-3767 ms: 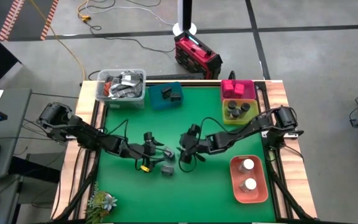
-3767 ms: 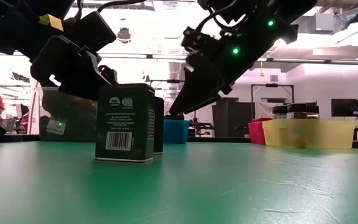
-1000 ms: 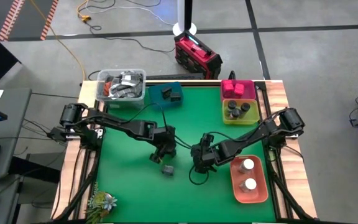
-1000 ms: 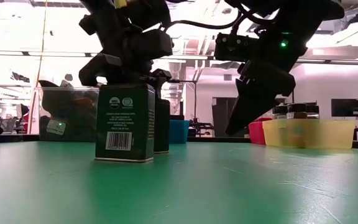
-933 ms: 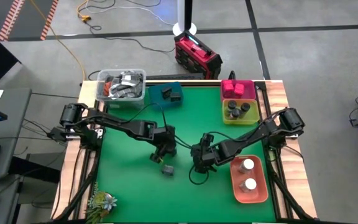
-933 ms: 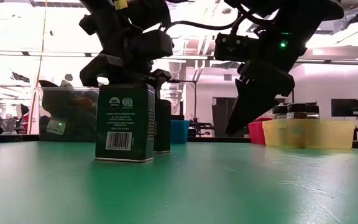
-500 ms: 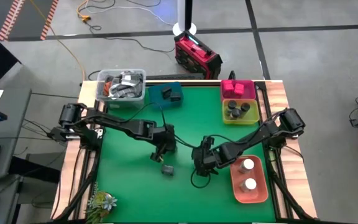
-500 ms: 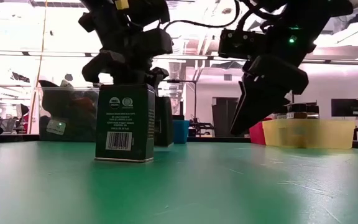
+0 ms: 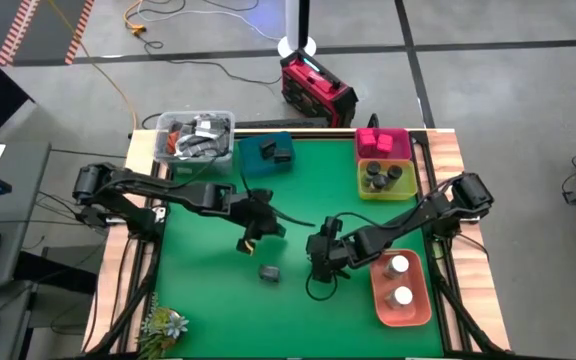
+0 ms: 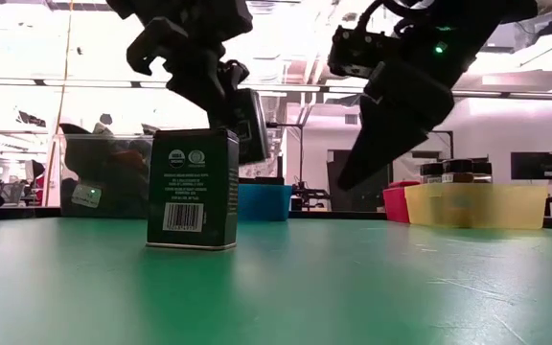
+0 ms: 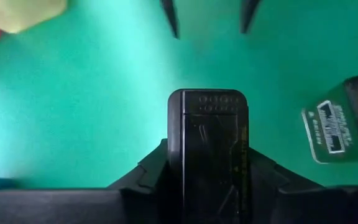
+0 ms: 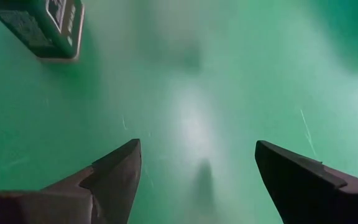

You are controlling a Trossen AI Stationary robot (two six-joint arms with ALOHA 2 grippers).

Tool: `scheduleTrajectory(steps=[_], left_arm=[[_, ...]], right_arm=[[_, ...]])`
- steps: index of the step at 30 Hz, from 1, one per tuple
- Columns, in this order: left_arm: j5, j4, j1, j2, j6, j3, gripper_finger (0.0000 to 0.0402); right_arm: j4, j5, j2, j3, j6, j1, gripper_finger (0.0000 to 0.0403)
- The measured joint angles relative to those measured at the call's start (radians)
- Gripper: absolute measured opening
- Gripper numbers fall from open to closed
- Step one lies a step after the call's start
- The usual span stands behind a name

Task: Sort spices by type
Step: Put the black seasoning from the middle into the orange bin

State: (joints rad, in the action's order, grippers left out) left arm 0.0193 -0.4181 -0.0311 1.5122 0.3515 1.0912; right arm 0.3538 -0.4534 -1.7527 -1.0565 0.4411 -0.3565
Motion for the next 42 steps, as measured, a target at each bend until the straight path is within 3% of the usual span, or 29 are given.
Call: scheduleTrajectory(steps=[8,17,27,34,42], left_arm=[[0.020,0.022,0.096,-0.053,0.019,0.000,0.0132],[0.060,0.126,0.319,-0.056,0.058,0.000,0.0134],[0.028,0.032,0.541,-0.055,0.002,0.114,0.0134],[-0.016,-0.036,0.604,-0.036,-0.032,0.131,0.0135],[0.001,-0.042,0.609,0.088,-0.039,0.131,0.0135]], right_arm=[[-0.027,-0.001,0.000,0.000,-0.003,0.005,0.0340],[-0.053,-0.007,0.000,0.000,-0.015,0.005,0.0340],[-0.057,-0.008,-0.001,0.000,-0.039,0.009,0.0340],[-0.059,-0.016,-0.001,0.000,-0.054,0.022,0.0340],[-0.063,-0.016,-0.001,0.000,-0.057,0.023,0.0340]])
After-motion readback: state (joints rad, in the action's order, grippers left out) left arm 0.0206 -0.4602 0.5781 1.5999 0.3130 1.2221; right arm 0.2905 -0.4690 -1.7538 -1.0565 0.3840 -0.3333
